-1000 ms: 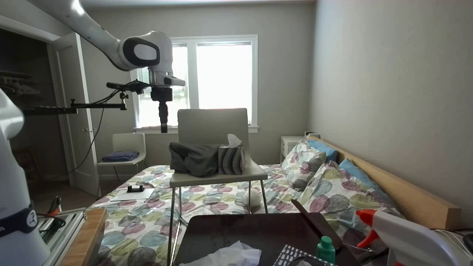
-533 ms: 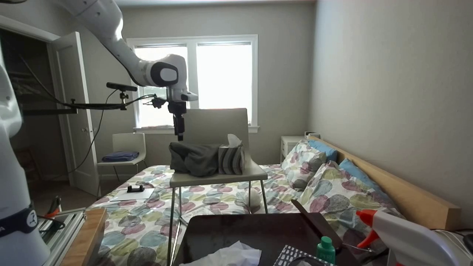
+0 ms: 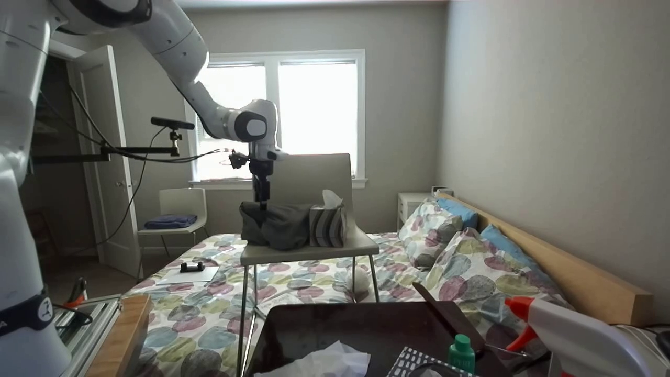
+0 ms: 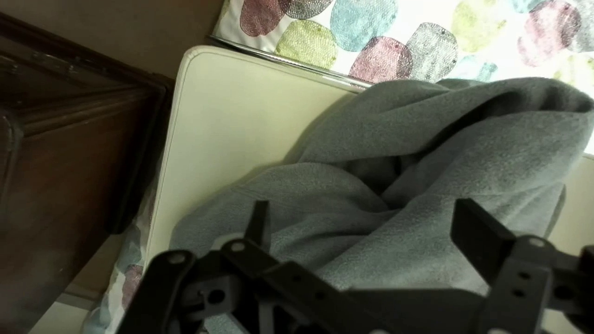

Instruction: Remove the grey cloth from the chair and put it on the dresser

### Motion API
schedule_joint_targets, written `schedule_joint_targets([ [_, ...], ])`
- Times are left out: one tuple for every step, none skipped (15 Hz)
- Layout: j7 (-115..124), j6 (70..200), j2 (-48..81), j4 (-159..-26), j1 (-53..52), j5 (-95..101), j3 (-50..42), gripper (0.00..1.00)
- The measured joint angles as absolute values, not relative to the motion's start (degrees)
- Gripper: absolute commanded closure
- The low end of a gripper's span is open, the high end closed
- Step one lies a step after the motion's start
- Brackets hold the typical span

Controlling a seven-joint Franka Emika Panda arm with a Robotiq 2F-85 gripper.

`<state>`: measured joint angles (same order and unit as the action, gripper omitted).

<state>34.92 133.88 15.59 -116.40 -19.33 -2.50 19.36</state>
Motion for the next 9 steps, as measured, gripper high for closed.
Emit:
schedule_joint_targets([
  [34.88,133.88,15.25,-116.52,-19.33,-2.50,19.21,0.00],
  [34.86,133.88,14.97,-116.57,-19.33,-2.50,19.11,0.00],
  [34.85,133.88,14.88,-116.58,-19.34,-2.50,19.11,0.00],
  [34.85,133.88,14.81,-116.62,-19.34,-2.50,19.10,0.00],
  [34.85,133.88,14.75,-116.65,-19.34,-2.50,19.09,0.00],
  [34.85,133.88,14.76,-116.66,-19.34,-2.50,19.09,0.00],
  [34.85,133.88,14.75,-116.68,-19.34,-2.50,19.09,0.00],
  [34.85,133.88,14.73,-116.68,-19.34,-2.50,19.09,0.00],
  [34.85,133.88,14.74,-116.68,-19.34,-2.50,19.09,0.00],
])
